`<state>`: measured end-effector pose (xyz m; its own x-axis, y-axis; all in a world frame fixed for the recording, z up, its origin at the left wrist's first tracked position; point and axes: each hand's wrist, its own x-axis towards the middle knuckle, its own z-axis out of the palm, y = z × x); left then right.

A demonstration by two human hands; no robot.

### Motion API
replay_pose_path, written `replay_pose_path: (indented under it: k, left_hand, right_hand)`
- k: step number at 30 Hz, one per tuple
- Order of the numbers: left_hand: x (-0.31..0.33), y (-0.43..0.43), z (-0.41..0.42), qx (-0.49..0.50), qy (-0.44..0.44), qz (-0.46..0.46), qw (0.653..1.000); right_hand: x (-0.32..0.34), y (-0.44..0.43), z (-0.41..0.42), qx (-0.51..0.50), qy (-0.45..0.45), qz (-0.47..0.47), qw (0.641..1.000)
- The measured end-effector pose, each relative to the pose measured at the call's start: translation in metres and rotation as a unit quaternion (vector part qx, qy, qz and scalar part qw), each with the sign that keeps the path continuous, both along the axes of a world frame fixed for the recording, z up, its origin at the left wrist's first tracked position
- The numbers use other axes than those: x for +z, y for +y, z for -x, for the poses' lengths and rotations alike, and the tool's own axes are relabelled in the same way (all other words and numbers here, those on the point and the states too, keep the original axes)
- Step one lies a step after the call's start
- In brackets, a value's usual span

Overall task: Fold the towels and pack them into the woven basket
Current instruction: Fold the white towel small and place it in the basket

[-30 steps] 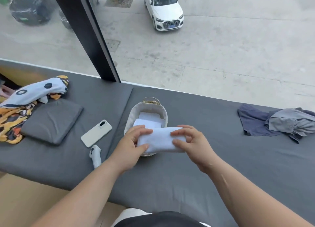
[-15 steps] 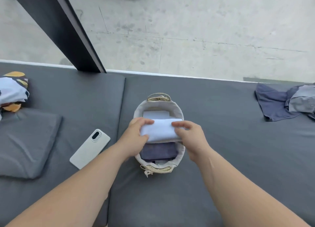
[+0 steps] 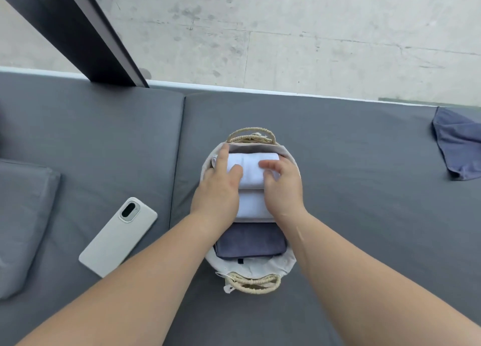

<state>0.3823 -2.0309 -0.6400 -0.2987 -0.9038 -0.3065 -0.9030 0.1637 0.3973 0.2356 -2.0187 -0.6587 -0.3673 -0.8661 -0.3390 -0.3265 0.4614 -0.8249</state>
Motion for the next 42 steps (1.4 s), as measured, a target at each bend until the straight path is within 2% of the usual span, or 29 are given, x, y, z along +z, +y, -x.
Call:
replay_pose_path:
  k: [8, 13, 16, 19, 21, 23, 25, 27, 29, 31, 33, 38, 40, 42]
  left_hand:
    - [0.003, 0.026, 0.015, -0.105, -0.201, 0.025, 0.974]
    - [0.005, 0.043, 0.012, -0.168, -0.236, 0.028, 0.957]
    - [0.002, 0.052, 0.003, -0.180, -0.243, -0.006, 0.953]
    - [0.003, 0.057, -0.002, -0.190, -0.239, -0.012, 0.952]
    - [0.003, 0.060, -0.001, -0.198, -0.228, -0.014, 0.953]
    - [0.002, 0.060, -0.001, -0.192, -0.204, -0.009, 0.960]
    - [-0.001, 0.058, -0.003, -0.185, -0.169, 0.020, 0.968]
    - [-0.007, 0.053, -0.006, -0.156, -0.134, 0.084, 0.975]
    - [-0.009, 0.045, -0.006, -0.121, -0.131, 0.101, 0.979]
    - [-0.006, 0.038, -0.003, -0.131, -0.196, 0.060, 0.970]
    - [-0.006, 0.029, 0.001, -0.141, -0.231, 0.064, 0.961]
    - [-0.005, 0.000, 0.008, -0.166, -0.195, 0.121, 0.959]
    - [-0.002, -0.014, 0.012, -0.164, -0.181, 0.074, 0.967]
    - [-0.003, -0.029, 0.018, -0.173, -0.202, 0.034, 0.963]
  right_hand:
    - [-0.017, 0.003, -0.008, -0.023, 0.045, -0.005, 0.999]
    - [-0.024, 0.001, -0.014, -0.053, 0.070, 0.002, 0.996]
    - [-0.022, -0.003, -0.019, -0.074, 0.068, 0.001, 0.995]
    - [-0.019, 0.002, -0.021, -0.003, 0.104, -0.030, 0.994]
    - [-0.015, 0.012, -0.020, 0.085, 0.184, -0.056, 0.978]
    - [-0.015, 0.025, -0.016, 0.174, 0.310, -0.050, 0.933]
    - [-0.018, 0.036, -0.010, 0.265, 0.396, -0.051, 0.878]
    - [-0.023, 0.043, -0.002, 0.332, 0.435, -0.055, 0.835]
    - [-0.024, 0.046, 0.003, 0.361, 0.447, -0.056, 0.816]
    - [-0.024, 0.047, 0.003, 0.369, 0.435, -0.056, 0.819]
    - [-0.024, 0.047, 0.002, 0.363, 0.423, -0.041, 0.829]
    - [-0.025, 0.048, 0.007, 0.384, 0.425, -0.002, 0.820]
    - [-0.024, 0.049, 0.008, 0.397, 0.410, -0.022, 0.821]
    - [-0.025, 0.049, 0.007, 0.389, 0.395, -0.038, 0.831]
